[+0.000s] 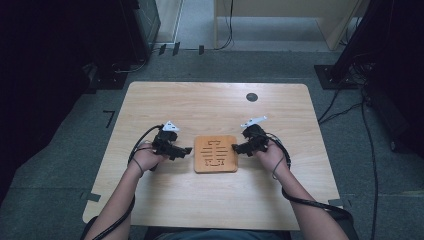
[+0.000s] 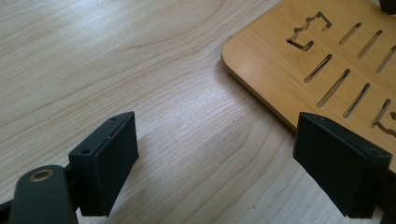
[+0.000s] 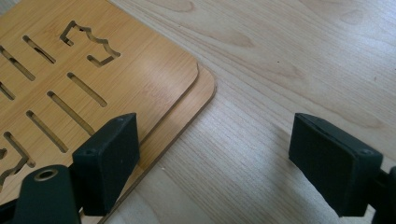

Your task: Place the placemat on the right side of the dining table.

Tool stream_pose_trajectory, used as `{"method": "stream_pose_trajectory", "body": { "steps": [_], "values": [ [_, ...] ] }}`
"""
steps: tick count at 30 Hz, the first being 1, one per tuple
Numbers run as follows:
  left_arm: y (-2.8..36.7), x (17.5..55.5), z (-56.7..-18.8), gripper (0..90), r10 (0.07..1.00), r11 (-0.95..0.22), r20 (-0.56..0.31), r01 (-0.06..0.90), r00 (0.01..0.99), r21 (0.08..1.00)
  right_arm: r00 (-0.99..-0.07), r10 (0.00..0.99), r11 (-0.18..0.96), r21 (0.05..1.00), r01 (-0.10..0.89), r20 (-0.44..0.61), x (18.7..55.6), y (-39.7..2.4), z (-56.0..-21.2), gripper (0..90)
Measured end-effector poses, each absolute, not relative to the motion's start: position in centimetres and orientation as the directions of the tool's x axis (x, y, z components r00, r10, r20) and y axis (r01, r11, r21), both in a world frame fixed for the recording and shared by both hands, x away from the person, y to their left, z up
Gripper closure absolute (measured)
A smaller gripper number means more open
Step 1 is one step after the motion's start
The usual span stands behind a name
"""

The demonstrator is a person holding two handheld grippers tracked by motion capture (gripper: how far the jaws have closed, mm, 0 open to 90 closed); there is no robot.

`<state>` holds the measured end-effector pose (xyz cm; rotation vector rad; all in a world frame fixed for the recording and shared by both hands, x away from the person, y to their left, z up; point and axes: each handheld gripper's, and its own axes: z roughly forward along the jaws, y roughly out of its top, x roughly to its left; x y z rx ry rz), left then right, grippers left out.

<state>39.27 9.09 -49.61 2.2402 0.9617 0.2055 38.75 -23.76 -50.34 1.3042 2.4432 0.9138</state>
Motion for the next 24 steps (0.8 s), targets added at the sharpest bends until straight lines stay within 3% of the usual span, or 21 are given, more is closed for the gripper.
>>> {"method": "stream_pose_trajectory", "body": {
  "steps": [24],
  "values": [
    [9.1, 38.8, -49.2, 14.4, 0.683, -0.490, -0.123, 0.577, 0.720, 0.653, -0.602, 0.793, 0.426, 0.624, 0.656, 0.092, 38.9, -22.0, -50.5, 15.8]
  ]
}}
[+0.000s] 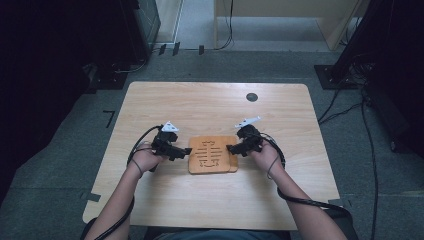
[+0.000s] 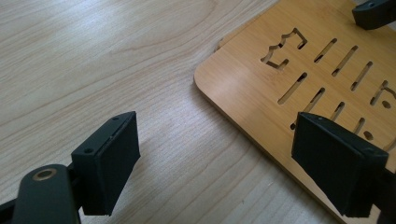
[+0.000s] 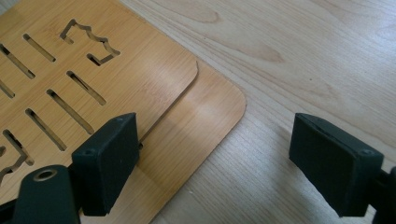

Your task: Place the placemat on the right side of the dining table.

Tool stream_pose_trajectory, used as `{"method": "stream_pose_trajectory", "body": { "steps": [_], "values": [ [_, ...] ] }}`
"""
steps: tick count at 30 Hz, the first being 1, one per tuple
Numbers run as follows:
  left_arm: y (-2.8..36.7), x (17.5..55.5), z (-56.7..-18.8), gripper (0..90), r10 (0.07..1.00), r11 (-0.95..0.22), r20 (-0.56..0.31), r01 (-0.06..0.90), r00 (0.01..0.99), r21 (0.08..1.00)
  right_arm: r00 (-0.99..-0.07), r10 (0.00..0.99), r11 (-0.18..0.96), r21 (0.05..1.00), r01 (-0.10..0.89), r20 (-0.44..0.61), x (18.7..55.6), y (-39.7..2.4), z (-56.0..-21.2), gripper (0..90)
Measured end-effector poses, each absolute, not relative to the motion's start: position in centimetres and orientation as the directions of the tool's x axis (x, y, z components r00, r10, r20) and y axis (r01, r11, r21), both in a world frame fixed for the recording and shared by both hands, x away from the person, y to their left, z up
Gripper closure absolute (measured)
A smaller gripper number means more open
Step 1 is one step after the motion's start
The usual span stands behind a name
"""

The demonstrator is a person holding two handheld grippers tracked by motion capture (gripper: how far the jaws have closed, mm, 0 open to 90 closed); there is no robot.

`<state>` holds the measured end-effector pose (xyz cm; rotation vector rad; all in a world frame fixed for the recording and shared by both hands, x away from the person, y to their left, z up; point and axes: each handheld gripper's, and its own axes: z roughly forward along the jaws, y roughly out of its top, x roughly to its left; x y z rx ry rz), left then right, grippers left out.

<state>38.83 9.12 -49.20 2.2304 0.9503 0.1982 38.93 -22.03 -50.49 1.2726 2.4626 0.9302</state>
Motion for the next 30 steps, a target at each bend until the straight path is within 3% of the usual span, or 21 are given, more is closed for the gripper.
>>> {"method": "stream_pose_trajectory", "body": {
  "steps": [21, 24, 30],
  "values": [
    [8.6, 38.6, -48.8, 14.4, 0.663, -0.496, -0.142, 0.574, 0.735, 0.651, -0.614, 0.786, 0.436, 0.637, 0.635, 0.073, 38.6, -19.8, -50.6, 14.6],
    [8.5, 38.5, -48.7, 24.2, 0.659, -0.500, -0.146, 0.575, 0.738, 0.648, -0.609, 0.790, 0.436, 0.639, 0.634, 0.067, 38.6, -19.5, -50.5, 14.4],
    [8.2, 38.3, -48.5, 30.6, 0.644, -0.516, -0.143, 0.565, 0.751, 0.644, -0.606, 0.793, 0.434, 0.640, 0.634, 0.062, 38.6, -19.7, -50.4, 14.4]
  ]
}}
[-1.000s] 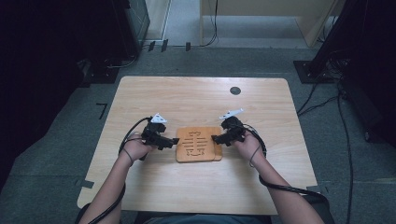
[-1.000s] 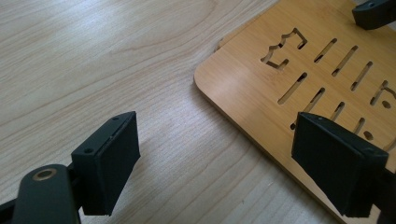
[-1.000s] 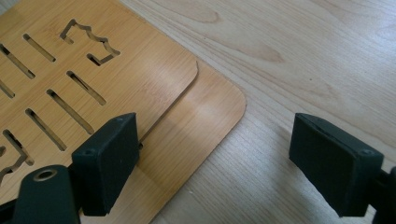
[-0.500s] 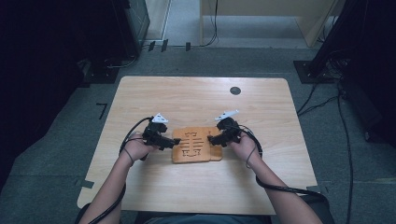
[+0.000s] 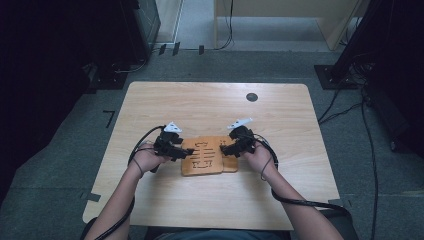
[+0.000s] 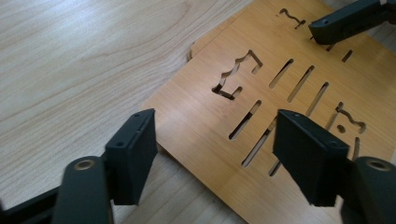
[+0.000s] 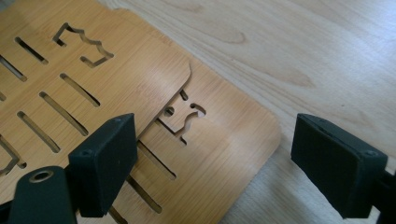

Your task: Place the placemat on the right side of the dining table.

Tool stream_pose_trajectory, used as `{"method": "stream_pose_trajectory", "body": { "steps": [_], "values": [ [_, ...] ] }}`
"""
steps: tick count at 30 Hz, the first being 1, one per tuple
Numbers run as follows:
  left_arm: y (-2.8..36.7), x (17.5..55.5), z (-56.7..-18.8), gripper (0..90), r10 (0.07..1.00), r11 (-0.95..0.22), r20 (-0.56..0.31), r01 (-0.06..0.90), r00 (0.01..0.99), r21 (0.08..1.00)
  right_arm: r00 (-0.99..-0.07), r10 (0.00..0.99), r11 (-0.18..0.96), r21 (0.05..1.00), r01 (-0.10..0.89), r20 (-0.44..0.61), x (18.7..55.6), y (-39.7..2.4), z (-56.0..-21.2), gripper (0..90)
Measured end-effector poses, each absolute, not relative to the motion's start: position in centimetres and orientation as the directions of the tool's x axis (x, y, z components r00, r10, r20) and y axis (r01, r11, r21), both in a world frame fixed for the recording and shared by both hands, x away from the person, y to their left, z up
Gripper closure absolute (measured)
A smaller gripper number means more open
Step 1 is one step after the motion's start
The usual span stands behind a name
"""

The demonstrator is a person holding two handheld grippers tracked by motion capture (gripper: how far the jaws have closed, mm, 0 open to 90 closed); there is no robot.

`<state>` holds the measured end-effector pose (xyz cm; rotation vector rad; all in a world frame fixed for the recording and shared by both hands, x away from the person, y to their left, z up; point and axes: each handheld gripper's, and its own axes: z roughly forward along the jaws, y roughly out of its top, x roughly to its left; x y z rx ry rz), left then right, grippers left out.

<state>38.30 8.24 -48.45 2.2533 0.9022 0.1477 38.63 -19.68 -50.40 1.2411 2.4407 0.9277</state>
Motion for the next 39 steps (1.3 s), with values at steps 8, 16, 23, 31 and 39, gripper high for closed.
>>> {"method": "stream_pose_trajectory", "body": {
  "steps": [8, 16, 23, 31, 39],
  "values": [
    [7.9, 37.9, -48.3, 34.1, 0.622, -0.534, -0.148, 0.555, 0.768, 0.638, -0.616, 0.785, 0.443, 0.632, 0.636, 0.069, 38.4, -19.7, -49.6, 14.0],
    [8.2, 37.4, -48.4, 33.5, 0.623, -0.548, -0.133, 0.551, 0.771, 0.630, -0.610, 0.782, 0.417, 0.620, 0.665, 0.127, 38.3, -19.2, -48.8, 13.8],
    [8.0, 36.8, -48.8, 32.7, 0.612, -0.558, -0.142, 0.552, 0.778, 0.620, -0.617, 0.780, 0.445, 0.601, 0.664, 0.103, 37.9, -18.5, -48.7, 13.5],
    [7.9, 36.9, -49.0, 31.9, 0.613, -0.555, -0.152, 0.559, 0.775, 0.616, -0.609, 0.785, 0.439, 0.592, 0.676, 0.113, 37.7, -18.3, -48.2, 23.6],
    [7.8, 37.0, -49.4, 31.0, 0.614, -0.560, -0.155, 0.565, 0.774, 0.605, -0.621, 0.778, 0.447, 0.611, 0.654, 0.096, 37.7, -18.4, -47.5, 29.8]
  ]
}}
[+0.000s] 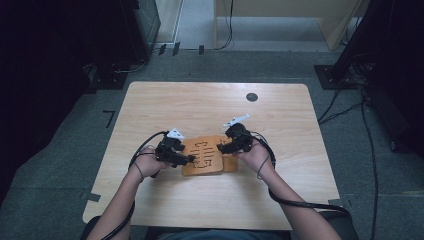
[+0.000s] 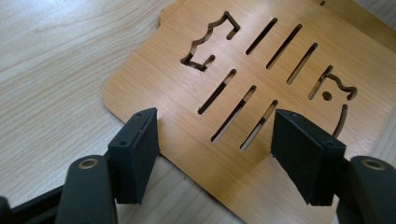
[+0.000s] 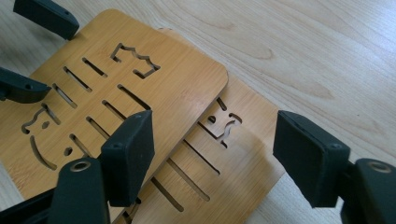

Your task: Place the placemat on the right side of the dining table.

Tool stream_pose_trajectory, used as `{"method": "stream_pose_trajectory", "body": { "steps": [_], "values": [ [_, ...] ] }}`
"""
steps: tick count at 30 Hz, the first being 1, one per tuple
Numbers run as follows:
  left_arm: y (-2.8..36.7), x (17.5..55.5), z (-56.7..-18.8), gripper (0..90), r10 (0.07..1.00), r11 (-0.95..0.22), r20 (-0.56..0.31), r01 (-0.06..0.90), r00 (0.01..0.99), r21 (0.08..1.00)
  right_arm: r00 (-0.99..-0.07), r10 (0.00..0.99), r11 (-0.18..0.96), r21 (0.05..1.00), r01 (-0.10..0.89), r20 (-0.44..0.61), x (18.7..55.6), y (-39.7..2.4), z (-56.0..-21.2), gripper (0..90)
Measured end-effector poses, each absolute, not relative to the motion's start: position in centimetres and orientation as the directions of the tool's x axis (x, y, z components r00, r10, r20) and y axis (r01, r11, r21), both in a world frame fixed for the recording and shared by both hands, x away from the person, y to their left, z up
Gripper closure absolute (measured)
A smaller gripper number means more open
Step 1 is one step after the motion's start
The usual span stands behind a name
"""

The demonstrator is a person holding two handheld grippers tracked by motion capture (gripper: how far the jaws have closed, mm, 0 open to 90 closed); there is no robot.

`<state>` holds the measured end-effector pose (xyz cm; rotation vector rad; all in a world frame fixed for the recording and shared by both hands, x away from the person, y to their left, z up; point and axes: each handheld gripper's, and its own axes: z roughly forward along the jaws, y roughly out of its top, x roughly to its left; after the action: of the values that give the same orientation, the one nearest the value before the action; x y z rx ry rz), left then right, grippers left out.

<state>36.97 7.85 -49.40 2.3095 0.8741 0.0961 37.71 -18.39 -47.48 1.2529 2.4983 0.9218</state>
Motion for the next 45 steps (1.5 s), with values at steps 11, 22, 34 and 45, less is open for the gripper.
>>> {"method": "stream_pose_trajectory", "body": {
  "steps": [11, 22, 34, 45],
  "values": [
    [7.9, 37.0, -49.5, 29.4, 0.610, -0.552, -0.163, 0.564, 0.775, 0.615, -0.521, 0.816, 0.357, 0.493, 0.794, 0.248, 38.1, -18.0, -47.3, 50.3],
    [7.7, 37.0, -49.6, 28.4, 0.605, -0.555, -0.162, 0.559, 0.779, 0.616, -0.443, 0.840, 0.314, 0.385, 0.868, 0.314, 38.2, -16.8, -47.6, 55.5],
    [7.6, 37.0, -49.6, 28.1, 0.606, -0.553, -0.165, 0.561, 0.778, 0.616, -0.445, 0.819, 0.304, 0.384, 0.872, 0.363, 38.4, -16.6, -48.1, 52.1],
    [7.6, 37.1, -49.6, 27.3, 0.604, -0.539, -0.190, 0.572, 0.774, 0.619, -0.451, 0.801, 0.288, 0.407, 0.867, 0.394, 38.4, -16.7, -46.3, 51.4]
  ]
}}
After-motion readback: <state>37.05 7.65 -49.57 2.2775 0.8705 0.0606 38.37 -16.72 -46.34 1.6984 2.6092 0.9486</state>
